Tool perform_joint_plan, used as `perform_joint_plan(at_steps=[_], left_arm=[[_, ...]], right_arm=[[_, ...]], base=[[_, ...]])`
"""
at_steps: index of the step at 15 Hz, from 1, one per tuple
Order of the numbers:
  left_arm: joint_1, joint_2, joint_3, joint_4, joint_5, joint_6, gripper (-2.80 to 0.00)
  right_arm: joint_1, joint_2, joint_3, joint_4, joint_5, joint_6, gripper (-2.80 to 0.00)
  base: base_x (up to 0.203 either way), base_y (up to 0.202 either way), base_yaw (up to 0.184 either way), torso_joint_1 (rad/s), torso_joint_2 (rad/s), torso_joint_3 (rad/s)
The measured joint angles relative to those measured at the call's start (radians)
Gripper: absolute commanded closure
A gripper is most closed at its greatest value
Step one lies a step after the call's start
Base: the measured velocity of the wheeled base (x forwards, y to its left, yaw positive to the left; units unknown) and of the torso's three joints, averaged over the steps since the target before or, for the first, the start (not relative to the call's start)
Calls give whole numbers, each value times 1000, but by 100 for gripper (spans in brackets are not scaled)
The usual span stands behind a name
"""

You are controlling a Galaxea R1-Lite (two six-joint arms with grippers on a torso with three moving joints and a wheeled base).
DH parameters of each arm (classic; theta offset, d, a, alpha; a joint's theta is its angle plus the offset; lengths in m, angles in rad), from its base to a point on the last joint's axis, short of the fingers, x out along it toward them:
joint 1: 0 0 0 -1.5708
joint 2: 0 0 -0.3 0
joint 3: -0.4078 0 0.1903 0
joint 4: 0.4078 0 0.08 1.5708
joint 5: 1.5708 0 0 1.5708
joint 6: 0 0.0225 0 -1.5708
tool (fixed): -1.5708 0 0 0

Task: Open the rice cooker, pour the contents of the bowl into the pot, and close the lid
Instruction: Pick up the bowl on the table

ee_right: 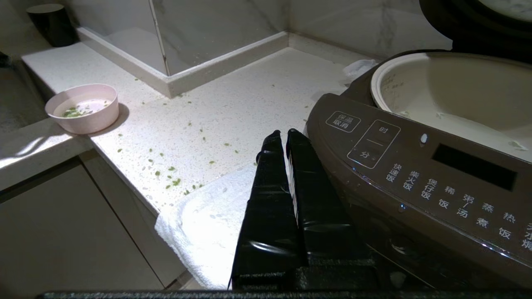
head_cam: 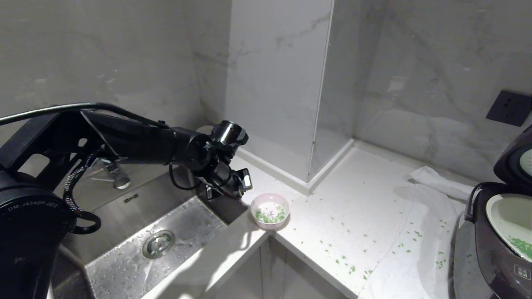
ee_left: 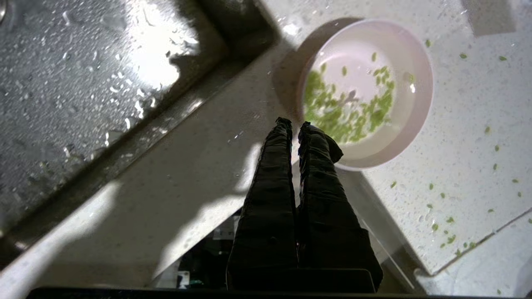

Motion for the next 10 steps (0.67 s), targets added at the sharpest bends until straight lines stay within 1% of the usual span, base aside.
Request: perform_joint_plan(at_steps=[3,4,6,7,8,10], left_arm=[[-2,-125,148,-28,1,4,0],[-4,-182,221,-55,2,8,0],[-12,-305,402,-160,25,25,0],[-19,-368,501,-231,58,48,0],[-26,-431,605,-315,109,87,0],[-32,-538,773,-471,217,174,0]], right_arm=[[0,0,0,0,0,0,0],[0,0,0,0,0,0,0],[0,0,0,0,0,0,0],[0,0,0,0,1,0,0],[0,0,0,0,0,0,0],[0,0,0,0,0,0,0]], base=[[0,0,0,0,0,0],[0,0,0,0,0,0],[0,0,0,0,0,0],[0,0,0,0,0,0],[0,0,0,0,0,0],[0,0,0,0,0,0]])
